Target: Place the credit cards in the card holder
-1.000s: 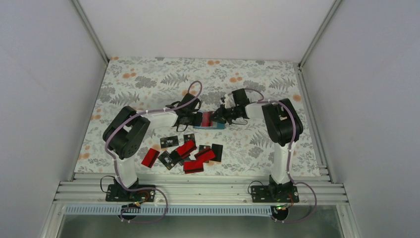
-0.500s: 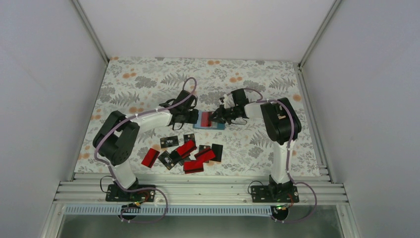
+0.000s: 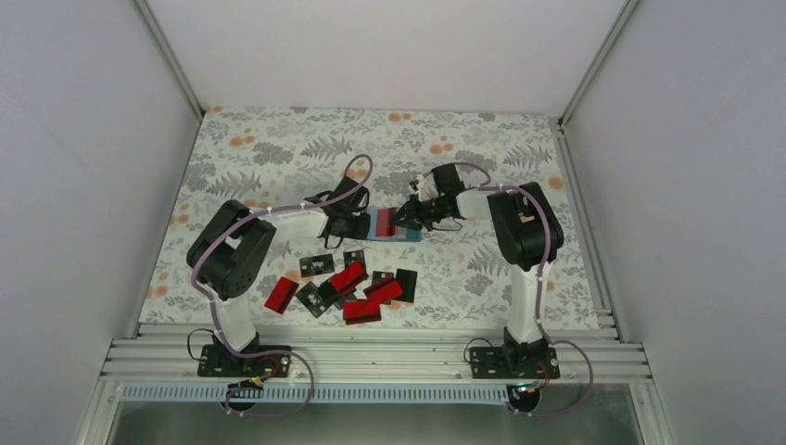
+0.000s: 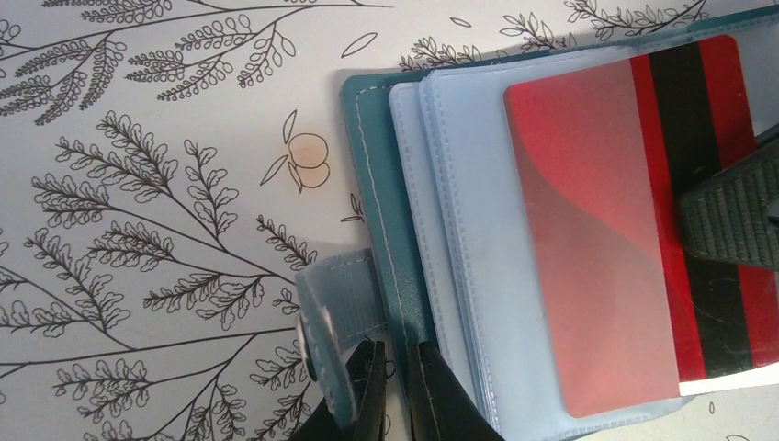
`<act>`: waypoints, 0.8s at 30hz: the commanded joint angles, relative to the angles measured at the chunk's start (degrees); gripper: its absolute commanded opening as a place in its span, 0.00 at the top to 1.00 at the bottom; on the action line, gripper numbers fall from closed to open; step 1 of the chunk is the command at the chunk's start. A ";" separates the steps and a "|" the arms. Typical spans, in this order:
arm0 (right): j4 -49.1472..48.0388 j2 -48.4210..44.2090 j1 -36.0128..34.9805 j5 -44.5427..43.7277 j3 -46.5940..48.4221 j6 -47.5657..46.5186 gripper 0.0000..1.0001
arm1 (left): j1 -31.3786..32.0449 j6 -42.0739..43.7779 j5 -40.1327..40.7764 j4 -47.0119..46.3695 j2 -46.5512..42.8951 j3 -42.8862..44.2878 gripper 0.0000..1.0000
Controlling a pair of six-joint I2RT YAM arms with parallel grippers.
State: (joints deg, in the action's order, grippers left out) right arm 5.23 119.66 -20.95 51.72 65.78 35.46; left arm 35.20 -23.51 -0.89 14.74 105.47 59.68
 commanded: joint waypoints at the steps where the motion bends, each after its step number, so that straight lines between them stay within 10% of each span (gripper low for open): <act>1: 3.89 2.46 -0.94 -5.50 0.87 -1.41 0.95 | -0.13 0.34 0.17 -1.94 1.82 -0.63 0.92; 24: 5.36 5.20 -3.74 -4.33 4.24 -0.33 0.95 | -0.09 -0.39 -1.81 -4.60 2.63 -2.63 0.93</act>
State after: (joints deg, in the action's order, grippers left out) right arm 7.29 121.56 -22.74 50.52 69.56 35.75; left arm 35.00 -23.57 -1.74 11.20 105.75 58.26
